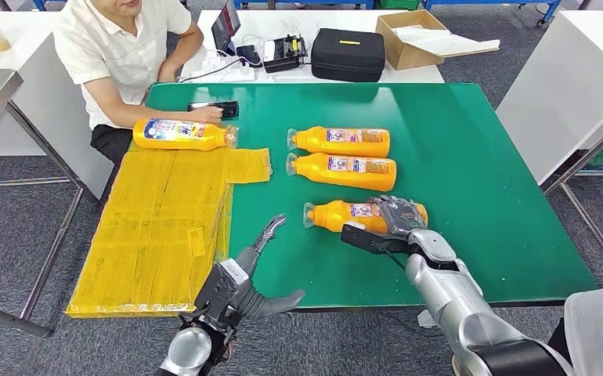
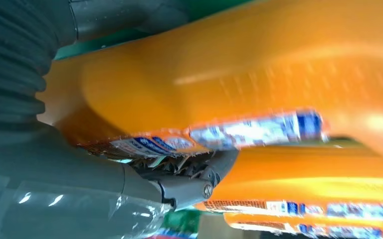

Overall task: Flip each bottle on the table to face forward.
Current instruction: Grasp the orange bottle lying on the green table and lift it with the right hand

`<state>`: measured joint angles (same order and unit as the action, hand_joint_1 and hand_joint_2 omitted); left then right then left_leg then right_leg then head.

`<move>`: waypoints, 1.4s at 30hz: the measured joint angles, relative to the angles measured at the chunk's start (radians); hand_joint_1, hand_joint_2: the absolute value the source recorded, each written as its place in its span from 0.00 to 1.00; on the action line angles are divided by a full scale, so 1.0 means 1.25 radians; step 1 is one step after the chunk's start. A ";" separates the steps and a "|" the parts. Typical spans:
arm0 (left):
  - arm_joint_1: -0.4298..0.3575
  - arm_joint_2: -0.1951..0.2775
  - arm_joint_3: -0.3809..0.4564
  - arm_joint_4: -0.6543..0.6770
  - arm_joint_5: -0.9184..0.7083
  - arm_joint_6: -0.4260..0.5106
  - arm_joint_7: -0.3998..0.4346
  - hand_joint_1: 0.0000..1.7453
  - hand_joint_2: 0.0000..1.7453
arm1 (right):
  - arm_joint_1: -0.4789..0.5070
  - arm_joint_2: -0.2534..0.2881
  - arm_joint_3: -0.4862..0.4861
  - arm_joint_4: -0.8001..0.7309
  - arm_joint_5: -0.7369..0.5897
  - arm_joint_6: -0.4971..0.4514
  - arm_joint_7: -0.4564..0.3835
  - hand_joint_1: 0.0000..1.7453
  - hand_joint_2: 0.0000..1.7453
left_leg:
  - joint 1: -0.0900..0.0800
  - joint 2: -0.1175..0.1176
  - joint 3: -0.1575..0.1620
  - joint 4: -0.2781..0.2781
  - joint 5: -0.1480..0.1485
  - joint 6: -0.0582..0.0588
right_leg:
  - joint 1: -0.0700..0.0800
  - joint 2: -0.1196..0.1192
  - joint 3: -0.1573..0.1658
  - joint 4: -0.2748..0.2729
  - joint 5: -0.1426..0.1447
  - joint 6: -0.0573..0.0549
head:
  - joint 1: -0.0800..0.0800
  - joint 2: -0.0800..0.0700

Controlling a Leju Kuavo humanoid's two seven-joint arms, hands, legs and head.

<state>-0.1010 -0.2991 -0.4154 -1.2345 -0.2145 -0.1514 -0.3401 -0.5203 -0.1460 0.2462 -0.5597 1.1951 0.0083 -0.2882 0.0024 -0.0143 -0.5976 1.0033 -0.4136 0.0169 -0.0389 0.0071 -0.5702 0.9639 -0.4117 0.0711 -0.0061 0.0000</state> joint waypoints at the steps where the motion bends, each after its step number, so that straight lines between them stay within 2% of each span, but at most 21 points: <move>1: 0.000 0.000 0.000 0.000 0.016 -0.004 -0.001 0.00 1.00 | 0.004 -0.006 -0.003 -0.007 -0.041 0.008 -0.034 1.00 1.00 | 0.000 0.000 0.000 0.000 0.000 0.000 | 0.000 0.000 0.000 0.000 0.000 0.000 | 0.000 0.000; 4: 0.000 0.000 0.000 0.000 0.074 -0.007 0.000 0.00 1.00 | 0.026 -0.018 -0.011 -0.051 -0.150 0.022 -0.092 1.00 1.00 | 0.000 0.001 -0.001 0.000 0.000 0.000 | 0.000 0.001 0.005 0.000 0.002 0.001 | 0.000 0.000; 8: 0.001 0.000 0.002 0.000 0.147 0.013 0.011 0.00 1.00 | 0.079 0.000 -0.011 -0.157 -0.223 -0.008 -0.088 1.00 1.00 | 0.001 0.003 -0.003 0.000 0.000 0.000 | 0.001 0.002 0.006 0.000 0.002 0.002 | 0.000 0.000; 9: 0.001 0.000 0.003 0.000 0.170 0.023 0.017 0.00 0.75 | 0.097 0.010 -0.009 -0.193 -0.235 -0.017 -0.082 1.00 1.00 | 0.001 0.003 -0.004 0.000 0.000 0.000 | 0.002 0.002 0.005 0.000 0.002 0.002 | 0.000 0.000; 12: 0.003 0.000 0.011 0.000 0.210 0.043 0.032 0.00 0.75 | 0.144 0.042 0.000 -0.287 -0.249 -0.025 -0.062 1.00 1.00 | 0.002 0.003 -0.008 0.000 0.001 -0.001 | 0.003 0.002 0.000 0.000 0.003 0.001 | 0.000 0.000; 13: 0.004 0.000 0.013 0.000 0.217 0.047 0.035 0.00 1.00 | 0.155 0.050 0.003 -0.310 -0.254 -0.023 -0.059 1.00 1.00 | 0.003 0.002 -0.010 0.000 0.002 -0.001 | 0.003 0.001 -0.001 0.000 0.003 0.001 | 0.000 0.000; 21: 0.013 0.000 0.035 0.000 0.270 0.083 0.048 0.00 1.00 | 0.207 0.080 0.013 -0.434 -0.299 0.007 -0.064 1.00 1.00 | 0.002 -0.001 -0.019 0.000 0.004 -0.001 | 0.002 -0.001 -0.007 0.001 0.003 0.001 | 0.000 0.000; 28: 0.024 0.000 0.047 0.000 0.310 0.036 0.045 0.00 1.00 | 0.230 0.116 0.025 -0.525 -0.335 -0.004 -0.096 1.00 1.00 | 0.002 -0.001 -0.021 0.000 0.004 -0.001 | 0.002 -0.001 -0.010 0.001 0.003 0.001 | 0.000 0.000; 36: 0.022 0.000 0.045 0.015 0.381 0.034 0.038 0.00 1.00 | 0.250 0.183 0.056 -0.640 -0.394 0.008 -0.138 1.00 1.00 | 0.003 -0.001 -0.021 0.000 0.004 -0.001 | 0.003 -0.001 -0.010 0.001 0.002 0.001 | 0.000 0.000; 42: 0.021 0.000 0.041 0.015 0.385 0.026 0.033 0.00 1.00 | 0.262 0.202 0.075 -0.665 -0.414 0.024 -0.148 1.00 1.00 | 0.002 -0.001 -0.021 0.000 0.004 -0.001 | 0.002 -0.001 -0.010 0.001 0.002 0.001 | 0.000 0.000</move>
<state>-0.0744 -0.2991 -0.3648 -1.2158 0.2670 -0.1186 -0.2986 -0.1928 0.1070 0.3395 -1.3905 0.6781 0.0379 -0.4736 0.0055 -0.0157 -0.6241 1.0032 -0.4091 0.0153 -0.0362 0.0056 -0.5832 0.9648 -0.4087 0.0727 -0.0059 0.0000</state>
